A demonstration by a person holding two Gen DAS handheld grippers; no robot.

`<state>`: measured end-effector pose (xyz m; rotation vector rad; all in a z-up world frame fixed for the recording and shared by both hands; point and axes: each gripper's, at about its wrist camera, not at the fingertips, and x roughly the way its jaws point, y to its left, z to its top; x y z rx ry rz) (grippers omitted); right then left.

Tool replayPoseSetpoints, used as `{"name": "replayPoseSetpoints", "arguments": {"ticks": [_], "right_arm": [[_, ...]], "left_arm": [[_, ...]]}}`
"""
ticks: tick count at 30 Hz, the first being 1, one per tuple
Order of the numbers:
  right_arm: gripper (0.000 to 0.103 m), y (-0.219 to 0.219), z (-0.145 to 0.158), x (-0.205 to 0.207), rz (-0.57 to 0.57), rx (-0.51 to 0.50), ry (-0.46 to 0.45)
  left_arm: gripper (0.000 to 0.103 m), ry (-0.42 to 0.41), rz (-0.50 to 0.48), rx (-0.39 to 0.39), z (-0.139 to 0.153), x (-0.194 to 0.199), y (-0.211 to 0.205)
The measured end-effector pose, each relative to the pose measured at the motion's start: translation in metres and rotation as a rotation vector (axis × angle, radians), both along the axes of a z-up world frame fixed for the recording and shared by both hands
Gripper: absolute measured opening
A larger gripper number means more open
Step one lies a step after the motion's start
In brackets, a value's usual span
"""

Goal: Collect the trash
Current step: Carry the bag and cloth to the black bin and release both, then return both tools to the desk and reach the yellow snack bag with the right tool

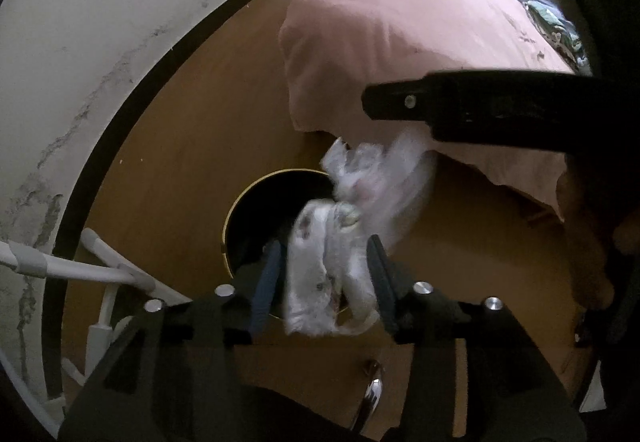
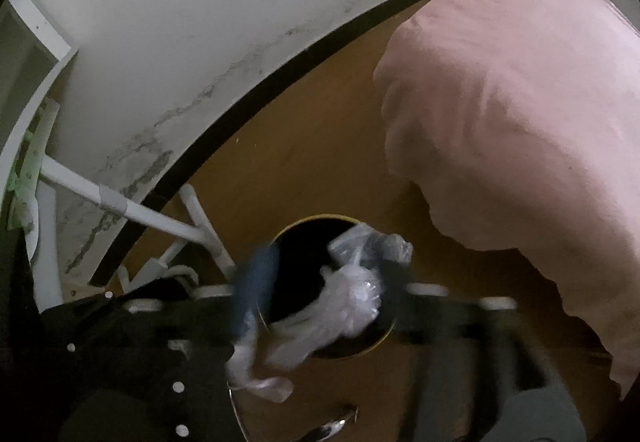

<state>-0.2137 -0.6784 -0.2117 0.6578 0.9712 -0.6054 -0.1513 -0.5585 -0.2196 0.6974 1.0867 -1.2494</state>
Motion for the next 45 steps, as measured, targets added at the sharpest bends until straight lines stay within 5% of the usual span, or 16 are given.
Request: {"name": "replayPoseSetpoints", "arguments": {"ticks": [11, 17, 21, 27, 33, 41, 45], "right_arm": [[0.078, 0.002, 0.048, -0.029, -0.099, -0.083, -0.015], [0.083, 0.038, 0.122, -0.033, -0.08, -0.225, -0.09], [0.086, 0.094, 0.175, 0.0, 0.05, -0.319, -0.189], [0.087, 0.201, 0.203, 0.089, 0.371, -0.259, -0.318], [0.087, 0.344, 0.2, 0.189, 0.772, -0.161, -0.358], [0.084, 0.489, 0.192, 0.246, 1.151, -0.189, -0.312], [0.064, 0.521, 0.18, 0.266, 1.212, -0.228, -0.248]], "left_arm": [[0.085, -0.064, -0.004, -0.085, 0.035, -0.013, 0.007], [0.092, -0.061, -0.02, -0.196, 0.118, -0.032, 0.052], [0.093, -0.136, 0.048, -0.277, 0.175, -0.017, 0.114], [0.094, -0.249, 0.348, -0.322, 0.223, 0.049, 0.244], [0.094, -0.315, 0.763, -0.24, 0.223, 0.111, 0.407], [0.094, -0.21, 1.149, -0.188, 0.197, 0.136, 0.563], [0.094, -0.129, 1.221, -0.195, 0.186, 0.145, 0.589]]}}
